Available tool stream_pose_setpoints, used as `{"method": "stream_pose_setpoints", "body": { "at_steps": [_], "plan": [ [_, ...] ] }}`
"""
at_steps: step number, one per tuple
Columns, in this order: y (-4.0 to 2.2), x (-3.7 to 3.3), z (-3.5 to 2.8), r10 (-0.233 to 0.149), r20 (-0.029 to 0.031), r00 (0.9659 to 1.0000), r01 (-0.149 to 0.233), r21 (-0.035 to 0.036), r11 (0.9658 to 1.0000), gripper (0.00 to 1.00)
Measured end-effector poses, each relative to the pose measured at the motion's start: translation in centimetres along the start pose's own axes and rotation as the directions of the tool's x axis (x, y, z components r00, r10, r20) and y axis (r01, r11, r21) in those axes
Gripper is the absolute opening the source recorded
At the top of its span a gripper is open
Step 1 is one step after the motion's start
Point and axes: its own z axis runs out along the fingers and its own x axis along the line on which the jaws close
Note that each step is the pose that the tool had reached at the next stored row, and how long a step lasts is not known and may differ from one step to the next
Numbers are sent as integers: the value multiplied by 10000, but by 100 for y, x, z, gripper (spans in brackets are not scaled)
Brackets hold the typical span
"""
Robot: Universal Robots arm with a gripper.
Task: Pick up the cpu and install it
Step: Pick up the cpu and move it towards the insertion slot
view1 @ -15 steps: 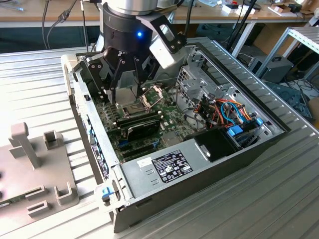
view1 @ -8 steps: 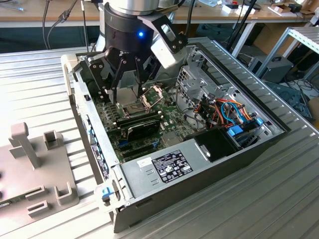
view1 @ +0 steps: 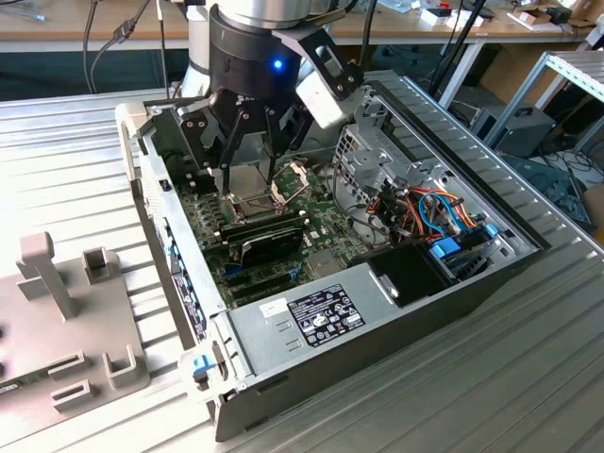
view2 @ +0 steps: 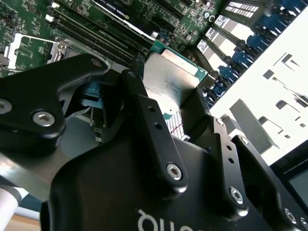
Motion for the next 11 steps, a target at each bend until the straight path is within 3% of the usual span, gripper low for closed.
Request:
{"method": "stream_pose_setpoints", "body": {
  "at_steps": [11],
  "plan": [
    [-1, -20, 0, 0, 0, 10000, 0, 0, 10000, 55]
  ]
}}
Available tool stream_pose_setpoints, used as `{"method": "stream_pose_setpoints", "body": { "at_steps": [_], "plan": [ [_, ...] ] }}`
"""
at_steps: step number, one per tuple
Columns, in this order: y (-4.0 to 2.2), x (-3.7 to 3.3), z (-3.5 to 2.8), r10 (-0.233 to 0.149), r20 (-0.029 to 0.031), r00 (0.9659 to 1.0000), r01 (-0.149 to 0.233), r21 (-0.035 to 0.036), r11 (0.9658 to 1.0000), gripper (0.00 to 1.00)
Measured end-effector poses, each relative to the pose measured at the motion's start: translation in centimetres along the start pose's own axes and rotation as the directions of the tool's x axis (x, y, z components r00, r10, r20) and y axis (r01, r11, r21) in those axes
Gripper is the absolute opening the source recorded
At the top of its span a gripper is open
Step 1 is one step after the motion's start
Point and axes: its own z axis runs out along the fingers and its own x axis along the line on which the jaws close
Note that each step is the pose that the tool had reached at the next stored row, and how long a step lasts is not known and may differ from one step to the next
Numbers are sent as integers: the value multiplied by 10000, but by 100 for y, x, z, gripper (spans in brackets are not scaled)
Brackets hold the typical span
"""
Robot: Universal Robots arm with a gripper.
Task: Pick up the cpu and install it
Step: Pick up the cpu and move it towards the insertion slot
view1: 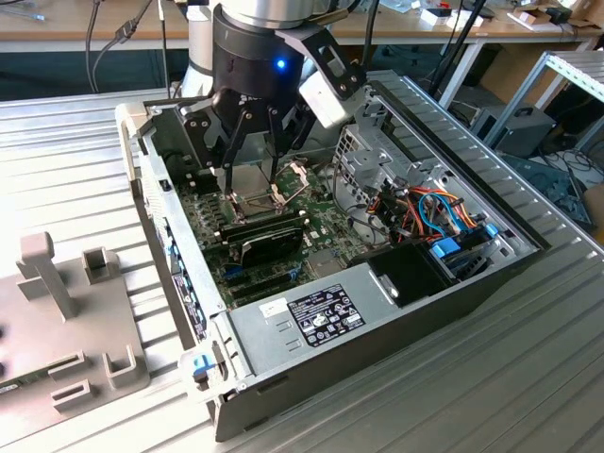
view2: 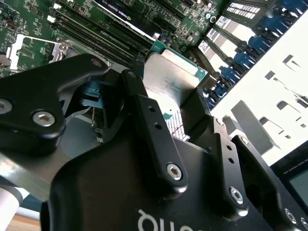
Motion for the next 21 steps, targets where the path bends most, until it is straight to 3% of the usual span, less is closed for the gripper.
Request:
{"method": "stream_pose_setpoints", "body": {
  "at_steps": [12, 21],
  "plan": [
    [-2, -61, 1, 0, 1, 10000, 0, -1, 10000, 55],
    [-8, -275, 6, 1, 1, 10000, -1, 0, 10000, 55]
  ]
}}
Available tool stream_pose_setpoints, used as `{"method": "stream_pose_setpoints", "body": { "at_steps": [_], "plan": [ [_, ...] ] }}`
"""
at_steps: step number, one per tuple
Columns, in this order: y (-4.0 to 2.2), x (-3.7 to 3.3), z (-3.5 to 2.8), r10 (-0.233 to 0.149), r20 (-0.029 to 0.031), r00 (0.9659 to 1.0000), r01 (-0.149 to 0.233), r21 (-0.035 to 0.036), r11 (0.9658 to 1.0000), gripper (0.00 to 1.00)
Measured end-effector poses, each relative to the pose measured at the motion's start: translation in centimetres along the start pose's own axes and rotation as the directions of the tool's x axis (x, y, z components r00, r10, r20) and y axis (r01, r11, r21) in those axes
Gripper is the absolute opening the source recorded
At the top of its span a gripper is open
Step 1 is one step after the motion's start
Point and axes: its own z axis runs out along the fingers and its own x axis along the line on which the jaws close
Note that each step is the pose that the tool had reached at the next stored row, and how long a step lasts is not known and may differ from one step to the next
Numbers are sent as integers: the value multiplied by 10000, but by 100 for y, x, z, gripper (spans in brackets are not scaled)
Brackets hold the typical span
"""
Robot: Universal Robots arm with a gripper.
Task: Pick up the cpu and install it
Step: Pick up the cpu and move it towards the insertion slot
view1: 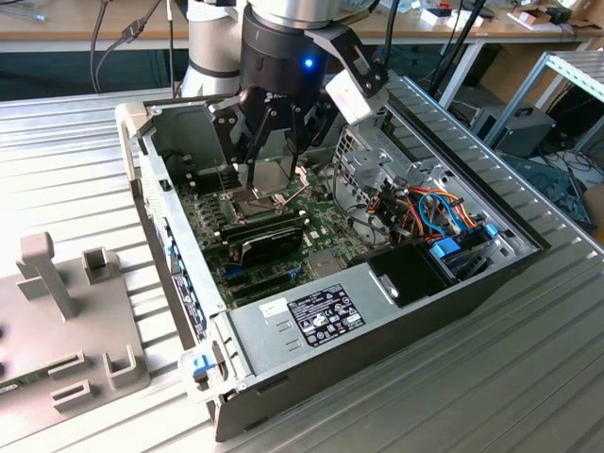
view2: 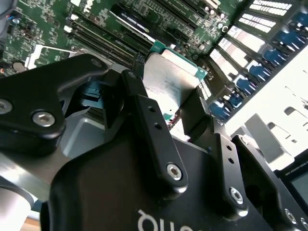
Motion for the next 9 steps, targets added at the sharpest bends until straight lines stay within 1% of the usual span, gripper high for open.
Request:
{"method": "stream_pose_setpoints", "body": {
  "at_steps": [2, 4, 7, 9],
  "plan": [
    [-2, -45, 1, -1, 0, 10000, 1, 0, 10000, 55],
    [-3, -76, 2, -1, 0, 10000, 1, -1, 10000, 55],
    [-5, -152, 3, 0, 0, 10000, 0, 0, 10000, 55],
    [-6, -178, 3, -1, -1, 10000, 1, 0, 10000, 55]
  ]
}}
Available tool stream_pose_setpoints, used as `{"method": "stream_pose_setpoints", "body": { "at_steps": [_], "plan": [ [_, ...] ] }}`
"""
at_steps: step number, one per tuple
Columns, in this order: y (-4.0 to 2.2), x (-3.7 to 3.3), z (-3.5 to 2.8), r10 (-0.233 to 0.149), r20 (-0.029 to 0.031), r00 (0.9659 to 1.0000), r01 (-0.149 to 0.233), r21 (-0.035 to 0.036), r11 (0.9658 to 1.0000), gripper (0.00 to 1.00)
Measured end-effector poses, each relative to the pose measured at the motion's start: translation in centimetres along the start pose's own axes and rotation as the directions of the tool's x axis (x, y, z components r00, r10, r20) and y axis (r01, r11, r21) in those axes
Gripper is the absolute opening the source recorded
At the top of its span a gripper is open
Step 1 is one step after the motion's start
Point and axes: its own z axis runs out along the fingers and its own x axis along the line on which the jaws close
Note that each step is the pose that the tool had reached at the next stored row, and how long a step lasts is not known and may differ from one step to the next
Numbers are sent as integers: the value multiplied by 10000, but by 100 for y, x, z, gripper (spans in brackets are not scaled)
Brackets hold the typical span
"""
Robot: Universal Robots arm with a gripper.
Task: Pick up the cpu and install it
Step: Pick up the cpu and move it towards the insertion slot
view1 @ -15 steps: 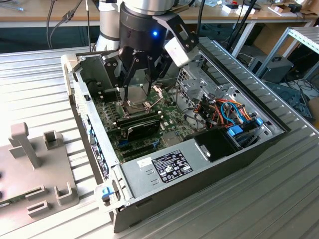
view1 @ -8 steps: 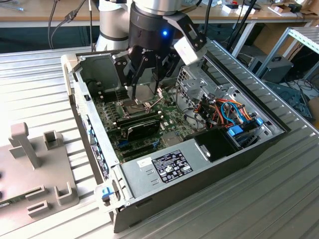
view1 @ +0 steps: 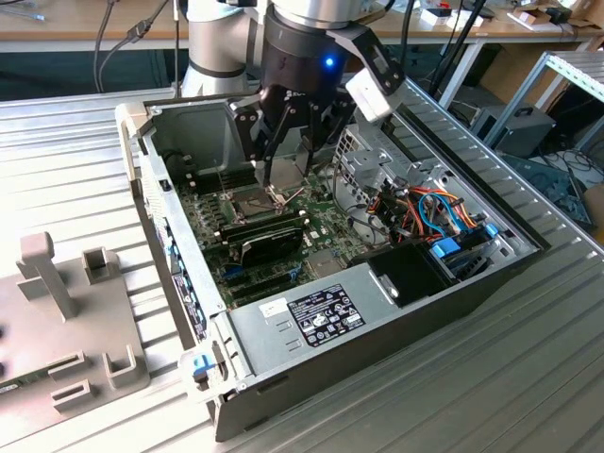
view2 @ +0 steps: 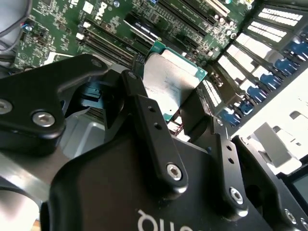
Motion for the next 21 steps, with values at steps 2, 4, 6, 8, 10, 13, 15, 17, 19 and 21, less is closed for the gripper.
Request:
{"method": "stream_pose_setpoints", "body": {
  "at_steps": [2, 4, 6, 8, 10, 13, 15, 17, 19, 21],
  "plan": [
    [-1, -31, 1, 0, 0, 10000, 0, 0, 10000, 55],
    [-3, -87, 3, -1, 1, 10000, 1, 0, 10000, 55],
    [-3, -121, 5, 0, 0, 10000, 0, 0, 10000, 55],
    [0, -169, 9, 0, 1, 10000, 0, 0, 10000, 55],
    [28, -205, 12, -1, 0, 10000, 1, 0, 10000, 55],
    [96, -225, 15, 1, 0, 10000, -1, 0, 10000, 55],
    [161, -233, 19, -1, 0, 10000, 1, 0, 10000, 55],
    [213, -238, 22, 0, 0, 10000, 0, -1, 10000, 55],
    [267, -245, 27, 0, -1, 10000, 0, 1, 10000, 55],
    [318, -259, 33, 0, 0, 10000, 0, -1, 10000, 55]
  ]
}}
